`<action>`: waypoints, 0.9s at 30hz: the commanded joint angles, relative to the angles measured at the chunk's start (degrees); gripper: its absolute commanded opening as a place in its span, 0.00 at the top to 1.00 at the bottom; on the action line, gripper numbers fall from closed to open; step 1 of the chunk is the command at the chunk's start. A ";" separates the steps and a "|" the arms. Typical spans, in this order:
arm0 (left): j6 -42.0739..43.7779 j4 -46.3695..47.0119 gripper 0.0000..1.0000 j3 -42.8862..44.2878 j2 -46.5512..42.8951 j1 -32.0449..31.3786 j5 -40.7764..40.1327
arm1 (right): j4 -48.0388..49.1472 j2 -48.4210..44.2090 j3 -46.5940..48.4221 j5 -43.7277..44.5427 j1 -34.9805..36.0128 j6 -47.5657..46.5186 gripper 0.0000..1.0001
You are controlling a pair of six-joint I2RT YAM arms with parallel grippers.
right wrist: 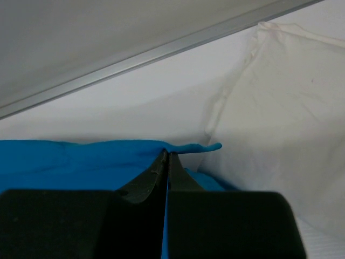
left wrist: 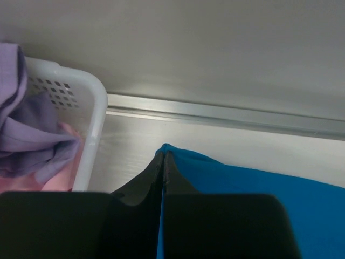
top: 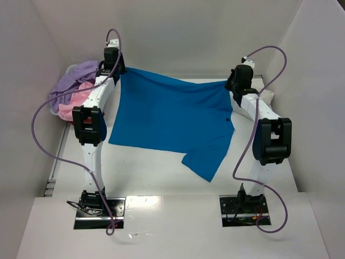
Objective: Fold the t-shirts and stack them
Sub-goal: Flatten out the tshirt, then fold the flattened tshirt in 1/3 of the way
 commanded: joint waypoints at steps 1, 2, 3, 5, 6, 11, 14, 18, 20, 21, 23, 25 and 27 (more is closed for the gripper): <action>2.00 -0.72 1.00 5.67 3.71 0.59 0.79 | 6.23 1.77 3.12 2.55 -0.51 -1.34 1.00; 2.01 -1.34 1.00 6.29 4.24 0.59 1.31 | 6.23 1.77 3.12 3.07 -0.51 -1.34 1.00; 2.01 -1.34 1.00 6.82 4.77 0.59 1.32 | 6.23 2.47 3.73 3.08 -0.51 -1.34 1.00; 2.62 -2.39 1.00 8.40 5.83 0.59 0.71 | 6.75 3.27 4.35 3.08 -1.03 -1.34 1.00; 2.62 -2.40 1.00 9.02 6.62 0.59 0.70 | 6.76 3.96 4.35 3.08 -1.03 -1.34 1.00; 2.62 -3.45 1.00 9.02 7.15 0.59 0.70 | 7.29 5.38 5.58 1.76 -1.03 -0.29 1.00; 3.15 -3.98 1.00 6.49 6.62 0.59 0.70 | 7.29 4.51 2.96 1.15 -1.03 0.24 1.00; 3.68 -3.19 1.00 1.92 3.99 1.12 -0.43 | 8.69 2.13 -1.00 1.15 -1.03 1.38 1.00; 3.15 -1.43 1.00 -2.05 2.93 1.64 0.08 | 9.21 1.42 -2.85 1.15 -1.03 2.00 1.00; 3.15 -0.74 1.00 -4.14 2.15 1.64 0.09 | 9.22 0.81 -3.90 1.15 -1.03 2.52 1.00; 2.62 -0.20 1.00 -6.26 1.44 1.64 0.70 | 9.22 0.28 -5.31 -0.16 -1.03 3.06 1.00; 2.62 -0.20 1.00 -7.58 0.91 2.17 1.31 | 9.92 -0.85 -7.84 -1.65 -1.03 4.37 1.00; 2.62 -0.20 1.00 -8.11 0.38 2.17 1.84 | 10.53 -2.18 -11.00 -3.49 -1.03 4.99 1.00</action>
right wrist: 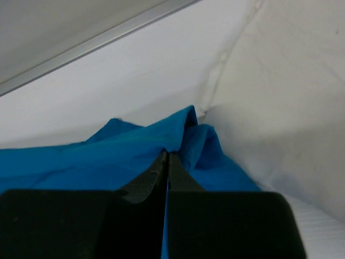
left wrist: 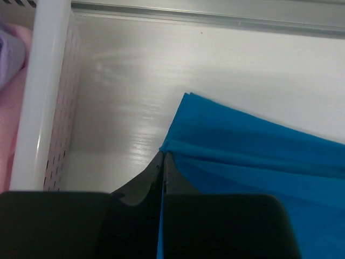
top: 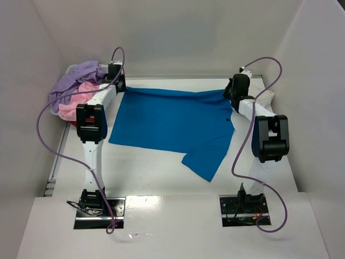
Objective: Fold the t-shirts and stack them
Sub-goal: Fold the flattened tshirt in 1/3 of the way
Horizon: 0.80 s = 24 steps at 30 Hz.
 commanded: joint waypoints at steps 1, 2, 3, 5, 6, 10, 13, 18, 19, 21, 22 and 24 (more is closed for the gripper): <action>0.09 2.84 1.00 -0.60 -5.26 0.64 1.10 | 5.05 -6.13 -4.30 -2.24 -0.73 1.91 1.00; 0.09 2.84 1.00 -1.21 -5.26 0.64 1.10 | 5.05 -7.27 -6.56 -3.90 -0.73 1.91 1.00; 0.09 2.84 1.00 -1.21 -5.26 0.64 1.10 | 5.05 -7.89 -7.54 -6.09 -0.73 1.91 1.00; 0.09 2.84 1.00 -1.74 -5.26 0.64 1.72 | 4.18 -9.56 -9.99 -8.04 -0.73 1.91 1.00; 0.09 2.84 1.00 -1.74 -5.26 0.64 1.72 | 3.39 -10.44 -11.31 -8.57 -0.12 1.91 1.00; -0.44 2.84 1.00 -1.74 -5.26 0.64 1.72 | 2.42 -12.56 -17.72 -6.82 1.29 3.92 1.00; -0.44 2.84 1.00 -2.96 -5.78 0.64 2.25 | 1.72 -13.17 -18.27 -6.20 1.29 3.93 1.00; -0.44 3.89 1.00 -8.92 -9.03 0.64 1.63 | -0.13 -10.98 -17.13 -5.06 1.29 3.93 0.99; -0.44 3.89 1.00 -9.99 -10.25 0.64 1.11 | -1.00 -10.28 -16.43 -5.06 1.29 3.93 0.99; -0.44 3.89 1.00 -12.88 -11.92 0.64 1.10 | -1.01 -10.27 -16.42 -5.06 1.29 3.93 0.99; -0.44 3.89 1.00 -13.86 -12.46 0.64 1.10 | -1.71 -10.27 -16.42 -5.06 1.29 3.93 0.99; -0.44 4.42 1.00 -15.62 -14.13 1.17 1.10 | -2.32 -10.80 -15.82 -5.06 1.29 3.93 0.99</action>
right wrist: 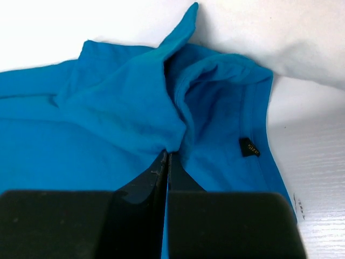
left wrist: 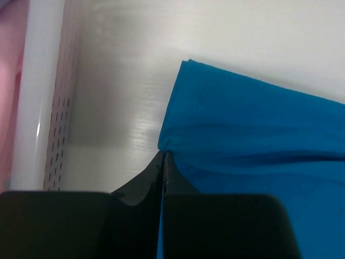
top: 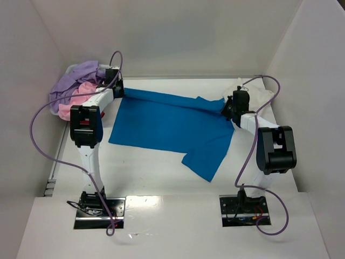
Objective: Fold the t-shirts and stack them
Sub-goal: Fold the flattened tshirt in 1/3 of the way
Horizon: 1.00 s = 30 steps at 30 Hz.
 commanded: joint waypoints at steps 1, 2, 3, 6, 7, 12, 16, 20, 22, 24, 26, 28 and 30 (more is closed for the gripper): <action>-0.38 2.30 1.00 -4.17 -6.09 0.82 -0.38 | -0.82 -0.27 2.24 1.43 0.33 0.21 0.99; -0.98 2.30 1.00 -4.18 -6.61 0.82 -0.38 | -2.04 -1.05 2.24 2.13 0.33 0.21 0.99; -0.99 0.99 1.00 -4.18 -7.14 0.82 0.23 | -2.05 -1.75 2.24 3.01 0.33 0.21 0.99; -1.61 0.45 1.00 -5.67 -7.85 1.35 0.23 | -3.37 -3.16 2.24 3.72 0.33 -0.31 0.99; -1.61 1.15 1.00 -7.15 -8.72 1.35 0.23 | -3.37 -3.17 2.24 4.42 0.33 -0.31 0.99; -0.99 -0.25 1.00 -7.17 -10.39 1.35 0.05 | -4.60 -4.92 1.11 4.42 -0.19 -0.31 0.99; -0.99 -0.25 1.00 -9.89 -10.40 1.35 0.06 | -5.12 -4.92 0.57 4.42 -0.19 0.21 0.99; -0.99 -0.25 1.00 -11.30 -10.40 1.35 0.58 | -5.13 -4.92 0.05 4.95 -0.19 0.21 0.99; -0.99 -0.77 1.00 -11.82 -10.40 1.35 0.58 | -5.74 -4.40 0.05 4.95 -0.19 0.21 0.99; -0.99 -0.78 1.00 -11.83 -10.40 1.35 0.58 | -5.74 -4.40 0.05 4.34 -0.19 0.83 0.99; -1.52 -0.78 1.00 -13.05 -10.92 1.35 0.58 | -7.14 -3.87 -0.48 4.34 -0.19 0.83 0.94; -1.52 -0.78 1.00 -13.75 -11.53 1.35 0.58 | -7.76 -3.87 -0.48 3.54 -0.19 0.83 0.87; -1.52 -0.78 0.99 -14.29 -11.54 1.35 0.06 | -8.38 -3.87 -1.00 2.75 -0.19 0.83 0.78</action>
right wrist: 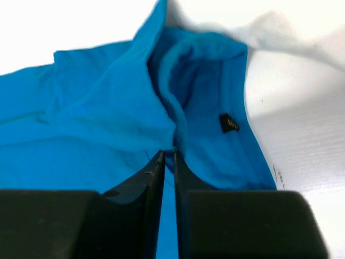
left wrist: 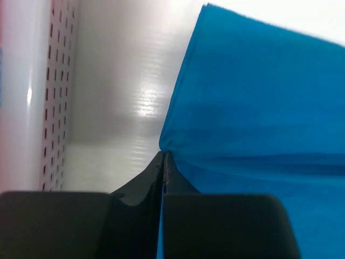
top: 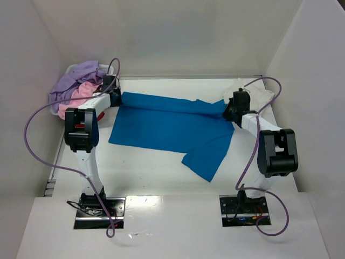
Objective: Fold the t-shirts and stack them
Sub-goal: Fold the flattened tshirt in 1/3 of the way
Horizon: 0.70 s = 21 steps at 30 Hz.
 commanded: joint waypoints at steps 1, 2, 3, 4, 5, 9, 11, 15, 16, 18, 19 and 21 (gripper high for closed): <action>-1.15 0.80 0.95 -0.87 -3.84 0.47 -0.23 | -1.61 -2.27 -1.55 -0.15 -0.17 0.41 0.70; -1.67 0.19 0.91 -0.87 -3.85 0.47 -0.23 | -1.61 -2.28 -1.56 0.37 -0.17 0.41 0.67; -1.67 0.18 0.88 -0.87 -3.85 0.47 -0.23 | -2.30 -2.97 -1.56 0.37 -0.17 0.41 0.59; -2.20 0.18 0.85 -0.87 -3.85 0.47 -0.23 | -2.31 -2.98 -1.56 0.37 -0.17 0.41 0.53; -2.20 0.18 0.79 -0.87 -4.46 0.47 0.29 | -2.83 -3.76 -1.56 0.37 -0.17 0.41 0.49; -2.82 0.18 0.56 -0.87 -6.48 0.47 2.92 | -3.36 -7.02 -0.15 0.90 -0.17 0.41 0.36; -3.34 -0.43 0.48 -0.16 -8.49 0.47 3.63 | -2.32 -7.73 0.99 0.12 -0.79 0.41 0.33; -3.34 -0.43 0.31 0.36 -10.96 0.47 4.16 | -1.52 -5.81 3.71 -0.68 -1.49 0.41 0.25; -3.34 -0.43 0.26 1.76 -11.66 0.47 5.38 | -1.52 -4.05 5.20 -1.20 -1.49 -0.37 0.22; -2.12 -0.96 0.20 3.60 -11.67 0.47 8.63 | -1.52 -1.68 8.10 -1.21 -1.49 -1.43 0.22; -2.11 -0.96 0.20 4.40 -11.67 0.47 10.91 | -1.52 -0.88 8.72 -1.21 -1.49 -2.04 0.22; -2.11 -0.96 0.18 4.41 -11.15 0.47 13.29 | -1.52 1.22 10.65 -0.69 -1.49 -2.92 0.22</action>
